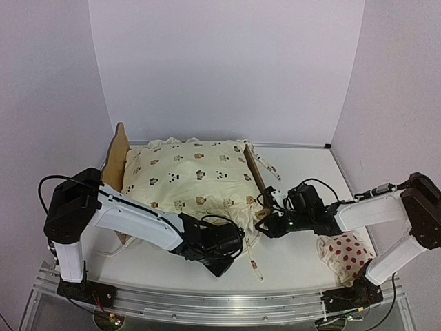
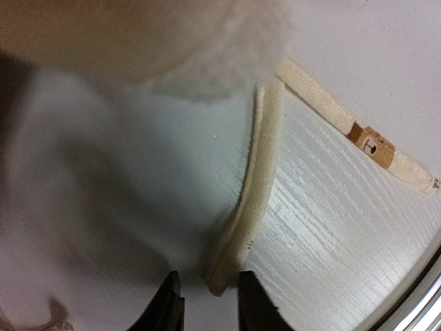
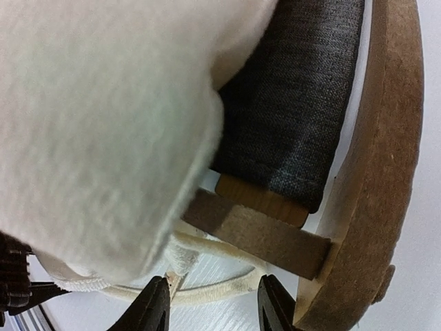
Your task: Set up the pet bed
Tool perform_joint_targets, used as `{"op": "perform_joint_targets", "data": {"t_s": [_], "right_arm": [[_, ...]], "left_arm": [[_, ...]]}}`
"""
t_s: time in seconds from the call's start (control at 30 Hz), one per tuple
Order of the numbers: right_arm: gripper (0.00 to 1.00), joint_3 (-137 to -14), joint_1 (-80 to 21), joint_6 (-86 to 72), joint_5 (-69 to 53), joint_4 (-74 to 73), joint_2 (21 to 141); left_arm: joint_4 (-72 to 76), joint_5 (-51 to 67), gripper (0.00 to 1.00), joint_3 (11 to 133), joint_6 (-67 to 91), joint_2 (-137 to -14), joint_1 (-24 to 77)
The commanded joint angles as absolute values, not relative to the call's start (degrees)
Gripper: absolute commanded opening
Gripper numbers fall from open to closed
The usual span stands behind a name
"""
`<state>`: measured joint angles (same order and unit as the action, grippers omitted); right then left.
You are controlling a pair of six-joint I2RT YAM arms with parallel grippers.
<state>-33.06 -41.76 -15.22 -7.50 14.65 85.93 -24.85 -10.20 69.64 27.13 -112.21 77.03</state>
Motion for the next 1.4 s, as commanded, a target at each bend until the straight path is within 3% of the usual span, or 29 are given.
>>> {"op": "perform_joint_targets", "data": {"t_s": [0.0, 0.07, 0.1, 0.37, 0.67, 0.97, 1.37], "right_arm": [[0.45, -31.75, -41.63, -14.54, -6.7, 18.84, 86.34], [0.44, -31.39, -41.66, -14.9, -6.54, 20.08, 86.93], [0.43, -31.3, -41.66, -15.16, -6.53, 20.77, 87.22], [0.39, -29.09, -41.97, -15.14, -1.59, 25.94, 88.98], [0.45, -27.62, -45.45, -16.04, 4.82, 25.73, 88.74], [0.45, -30.16, -48.65, -17.53, 7.9, 26.24, 93.19], [0.21, -31.68, -49.51, -19.68, 15.0, 29.25, 96.62]], "left_arm": [[-21.62, -10.21, 0.16, 70.93, 24.98, -114.56, 76.68], [-21.32, -10.57, 0.01, 71.33, 24.56, -115.21, 76.71], [-21.35, -10.57, 0.0, 71.58, 24.4, -115.41, 76.73], [-21.01, -10.09, 0.0, 70.64, 24.38, -114.32, 76.71], [-21.36, -10.43, 0.0, 67.51, 25.3, -111.19, 76.68], [-19.53, -9.69, 0.0, 64.81, 25.58, -109.36, 76.68], [-18.19, -9.18, 0.0, 62.53, 25.32, -108.15, 76.66]]}}
